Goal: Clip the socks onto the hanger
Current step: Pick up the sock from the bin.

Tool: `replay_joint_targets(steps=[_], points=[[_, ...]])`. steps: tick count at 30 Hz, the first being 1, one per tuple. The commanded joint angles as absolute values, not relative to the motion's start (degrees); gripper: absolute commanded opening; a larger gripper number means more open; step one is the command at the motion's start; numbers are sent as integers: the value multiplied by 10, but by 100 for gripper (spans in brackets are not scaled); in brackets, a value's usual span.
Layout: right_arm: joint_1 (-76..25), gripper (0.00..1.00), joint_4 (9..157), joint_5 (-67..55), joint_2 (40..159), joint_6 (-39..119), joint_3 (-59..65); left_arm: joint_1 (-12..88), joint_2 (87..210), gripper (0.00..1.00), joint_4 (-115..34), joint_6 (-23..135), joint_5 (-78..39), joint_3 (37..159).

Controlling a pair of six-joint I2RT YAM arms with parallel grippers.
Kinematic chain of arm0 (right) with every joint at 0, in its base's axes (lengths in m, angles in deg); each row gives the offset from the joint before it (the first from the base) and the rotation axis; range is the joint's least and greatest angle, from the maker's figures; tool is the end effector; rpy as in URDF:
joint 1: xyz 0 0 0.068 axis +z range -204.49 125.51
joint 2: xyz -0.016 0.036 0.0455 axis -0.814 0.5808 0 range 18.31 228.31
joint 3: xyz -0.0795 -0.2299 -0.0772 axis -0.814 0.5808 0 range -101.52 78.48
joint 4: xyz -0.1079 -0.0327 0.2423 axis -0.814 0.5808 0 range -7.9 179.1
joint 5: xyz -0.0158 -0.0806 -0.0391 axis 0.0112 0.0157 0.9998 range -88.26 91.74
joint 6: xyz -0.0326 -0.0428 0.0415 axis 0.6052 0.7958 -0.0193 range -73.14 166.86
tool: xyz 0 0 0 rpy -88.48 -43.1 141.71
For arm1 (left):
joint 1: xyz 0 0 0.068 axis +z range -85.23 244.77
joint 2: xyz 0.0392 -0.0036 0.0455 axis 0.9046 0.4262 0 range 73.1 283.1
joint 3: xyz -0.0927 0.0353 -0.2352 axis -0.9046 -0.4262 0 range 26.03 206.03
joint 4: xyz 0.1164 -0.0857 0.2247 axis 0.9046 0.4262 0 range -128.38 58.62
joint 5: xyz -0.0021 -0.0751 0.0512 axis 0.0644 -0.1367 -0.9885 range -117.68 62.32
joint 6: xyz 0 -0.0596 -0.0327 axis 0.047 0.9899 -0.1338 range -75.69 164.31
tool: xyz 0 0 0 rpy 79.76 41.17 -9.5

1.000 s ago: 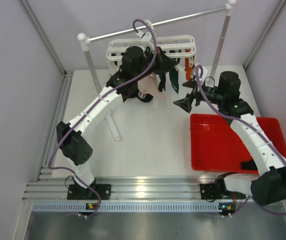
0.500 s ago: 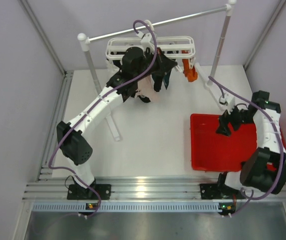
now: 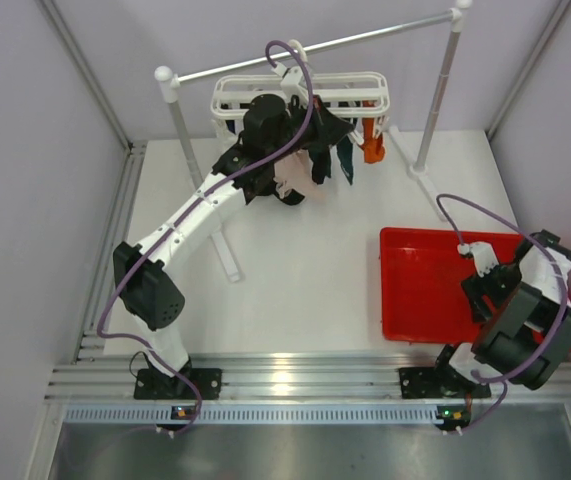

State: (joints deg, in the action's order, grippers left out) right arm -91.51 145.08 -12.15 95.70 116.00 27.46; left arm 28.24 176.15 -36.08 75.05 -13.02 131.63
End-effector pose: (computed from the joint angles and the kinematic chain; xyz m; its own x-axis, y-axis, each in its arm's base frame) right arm 0.1832 -0.1217 0.1685 -0.8284 -0.5115 -0.2284 -0.5388 0.8391 0.0748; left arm 0.3537 -0.2793 0.4246 -0.3952 -0.3226 -0.8601 0.6715 0.5374 -0.5101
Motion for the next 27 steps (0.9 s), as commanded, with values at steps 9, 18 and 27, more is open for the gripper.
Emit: replay_joint_targets(steps=[9, 18, 27], points=[[-959, 77, 1362, 9, 1005, 1130, 323, 286, 1757, 0, -398, 755, -119, 1312], [-950, 39, 1277, -3, 1061, 1113, 312, 287, 1759, 0, -401, 755, -119, 1311], [-855, 0, 1282, -107, 1046, 1072, 200, 288, 1762, 0, -395, 752, -119, 1319]])
